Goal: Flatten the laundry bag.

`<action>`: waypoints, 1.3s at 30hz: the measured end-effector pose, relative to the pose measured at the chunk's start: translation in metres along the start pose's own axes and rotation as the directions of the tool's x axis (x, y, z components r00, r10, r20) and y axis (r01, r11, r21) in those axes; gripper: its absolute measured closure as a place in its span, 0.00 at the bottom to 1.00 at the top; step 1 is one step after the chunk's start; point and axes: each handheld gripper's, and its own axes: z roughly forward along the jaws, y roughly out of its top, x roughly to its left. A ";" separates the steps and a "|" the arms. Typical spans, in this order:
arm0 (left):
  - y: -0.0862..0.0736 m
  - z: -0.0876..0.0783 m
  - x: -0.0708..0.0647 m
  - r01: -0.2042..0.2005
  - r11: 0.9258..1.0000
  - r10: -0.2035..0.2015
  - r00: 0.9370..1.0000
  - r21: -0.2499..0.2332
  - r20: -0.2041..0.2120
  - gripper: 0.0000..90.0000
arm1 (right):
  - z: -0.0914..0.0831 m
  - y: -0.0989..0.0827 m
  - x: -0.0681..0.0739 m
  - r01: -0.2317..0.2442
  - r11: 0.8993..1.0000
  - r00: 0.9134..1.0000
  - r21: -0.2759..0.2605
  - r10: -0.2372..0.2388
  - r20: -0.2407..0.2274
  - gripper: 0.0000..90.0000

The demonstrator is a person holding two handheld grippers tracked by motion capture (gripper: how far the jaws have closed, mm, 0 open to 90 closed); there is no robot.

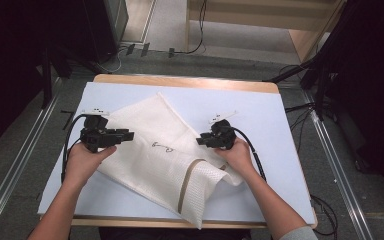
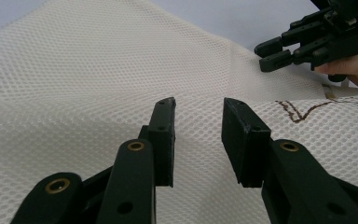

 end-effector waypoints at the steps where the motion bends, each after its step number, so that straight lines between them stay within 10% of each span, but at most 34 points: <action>1: -0.001 -0.001 0.001 0.004 1.000 -0.004 1.000 0.002 -0.003 0.73 | 0.001 0.001 0.000 0.005 1.000 1.000 0.001 -0.005 0.006 0.82; 11: -0.003 -0.004 0.009 0.024 1.000 -0.024 1.000 0.003 -0.013 0.72 | -0.005 0.007 -0.003 -0.022 1.000 0.999 0.021 0.021 0.048 0.98; 22: -0.005 -0.003 0.018 0.039 0.999 -0.039 0.999 0.003 -0.027 0.71 | -0.043 -0.012 -0.051 -0.149 0.988 0.978 -0.037 0.153 0.142 0.98; 39: -0.023 -0.006 0.041 0.072 0.997 -0.071 0.985 0.000 -0.155 0.62 | -0.069 -0.041 -0.079 -0.211 0.976 0.954 -0.059 0.218 0.207 0.93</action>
